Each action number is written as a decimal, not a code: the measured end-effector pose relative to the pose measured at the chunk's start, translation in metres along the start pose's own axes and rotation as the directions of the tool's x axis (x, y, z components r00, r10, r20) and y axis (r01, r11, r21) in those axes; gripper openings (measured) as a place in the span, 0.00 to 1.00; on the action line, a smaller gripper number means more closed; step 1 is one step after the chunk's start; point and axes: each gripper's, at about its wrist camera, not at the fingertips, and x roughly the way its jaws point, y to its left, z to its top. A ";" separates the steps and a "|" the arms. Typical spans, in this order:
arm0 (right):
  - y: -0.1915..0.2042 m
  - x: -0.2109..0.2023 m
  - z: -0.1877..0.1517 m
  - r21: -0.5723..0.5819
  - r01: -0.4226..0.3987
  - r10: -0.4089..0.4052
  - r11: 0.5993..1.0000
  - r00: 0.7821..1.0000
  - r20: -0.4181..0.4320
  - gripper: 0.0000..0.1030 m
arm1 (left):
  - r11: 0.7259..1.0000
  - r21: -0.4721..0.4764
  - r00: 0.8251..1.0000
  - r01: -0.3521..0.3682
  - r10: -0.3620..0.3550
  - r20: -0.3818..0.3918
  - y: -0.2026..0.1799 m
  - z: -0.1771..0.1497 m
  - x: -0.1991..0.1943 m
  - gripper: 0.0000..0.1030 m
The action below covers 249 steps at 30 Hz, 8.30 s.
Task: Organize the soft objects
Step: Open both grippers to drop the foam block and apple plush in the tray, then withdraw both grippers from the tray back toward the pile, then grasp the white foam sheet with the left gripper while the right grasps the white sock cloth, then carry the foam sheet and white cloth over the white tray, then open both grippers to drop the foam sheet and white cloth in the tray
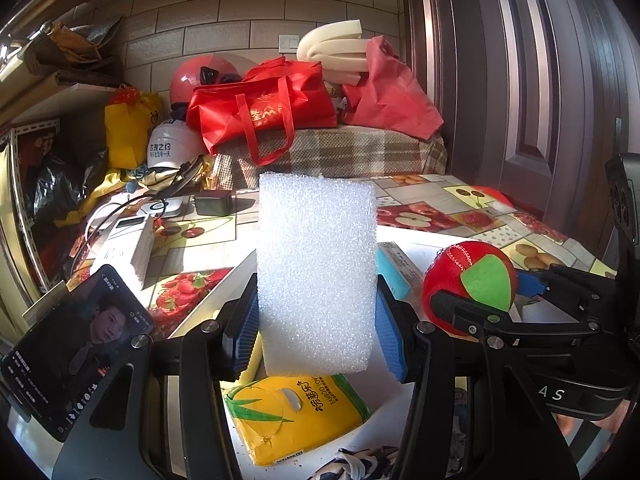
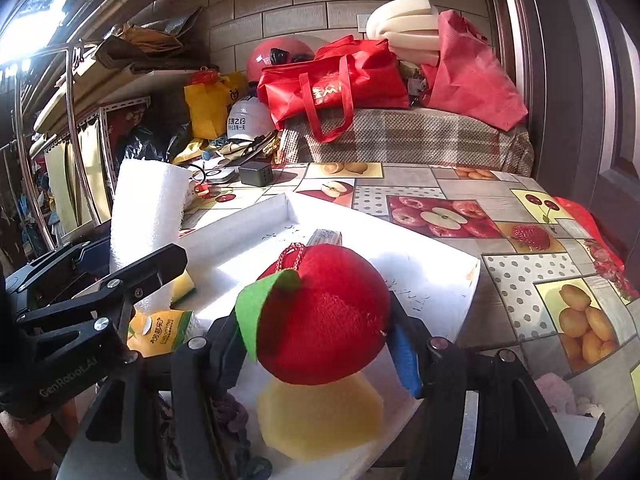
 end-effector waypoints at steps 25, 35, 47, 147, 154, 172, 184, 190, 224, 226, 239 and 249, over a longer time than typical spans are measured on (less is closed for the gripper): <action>0.009 -0.008 0.000 -0.051 0.056 -0.054 0.997 0.998 0.046 1.00 | 0.988 -0.083 0.986 -0.130 0.138 0.092 0.013 -0.002 -0.018 1.00; 0.017 -0.040 -0.007 -0.078 0.084 -0.067 0.993 0.977 0.202 1.00 | 0.974 -0.176 0.980 -0.141 0.163 0.116 0.022 -0.010 -0.038 1.00; 0.002 -0.085 -0.032 -0.074 0.042 -0.025 0.996 0.975 0.219 1.00 | 0.992 -0.060 0.985 -0.109 0.116 0.127 -0.011 -0.015 -0.048 1.00; -0.189 -0.140 -0.085 0.239 -0.044 0.087 0.970 0.981 -0.172 0.44 | 0.943 0.061 0.867 0.327 -0.274 -0.416 -0.207 -0.044 -0.034 0.77; -0.191 -0.141 -0.085 0.247 -0.051 0.093 0.968 0.982 -0.164 0.45 | 0.947 0.136 0.853 0.290 -0.192 -0.486 -0.232 -0.054 -0.011 0.77; -0.168 -0.186 -0.077 0.167 0.010 -0.031 0.986 0.992 0.124 0.43 | 0.903 0.210 0.927 0.374 -0.360 -0.106 -0.201 -0.029 -0.070 0.47; -0.149 -0.177 -0.071 0.146 0.057 -0.079 0.988 0.986 0.148 0.43 | 0.942 0.177 0.955 0.286 -0.294 0.021 -0.146 -0.025 -0.081 0.48; -0.115 -0.152 -0.063 0.039 0.048 -0.052 0.998 0.991 0.123 0.43 | 0.967 0.134 0.973 0.217 -0.225 0.052 -0.114 -0.023 -0.077 0.48; 0.013 -0.004 -0.004 -0.107 -0.115 0.110 0.988 0.993 -0.044 0.42 | 0.999 -0.054 1.000 0.003 -0.002 0.015 0.006 0.002 -0.003 0.48; 0.012 0.004 0.000 -0.095 -0.101 0.096 0.990 0.994 -0.053 0.42 | 0.998 -0.056 1.000 -0.009 0.010 0.013 0.007 0.002 -0.002 0.48; 0.010 -0.008 0.002 -0.083 -0.026 0.028 0.996 0.999 0.025 0.87 | 0.992 -0.085 0.994 -0.090 0.095 0.051 0.013 0.002 -0.018 1.00; 0.009 -0.012 0.003 -0.070 0.006 -0.002 0.998 0.999 0.053 1.00 | 0.989 -0.091 0.988 -0.120 0.128 0.087 0.013 0.003 -0.024 1.00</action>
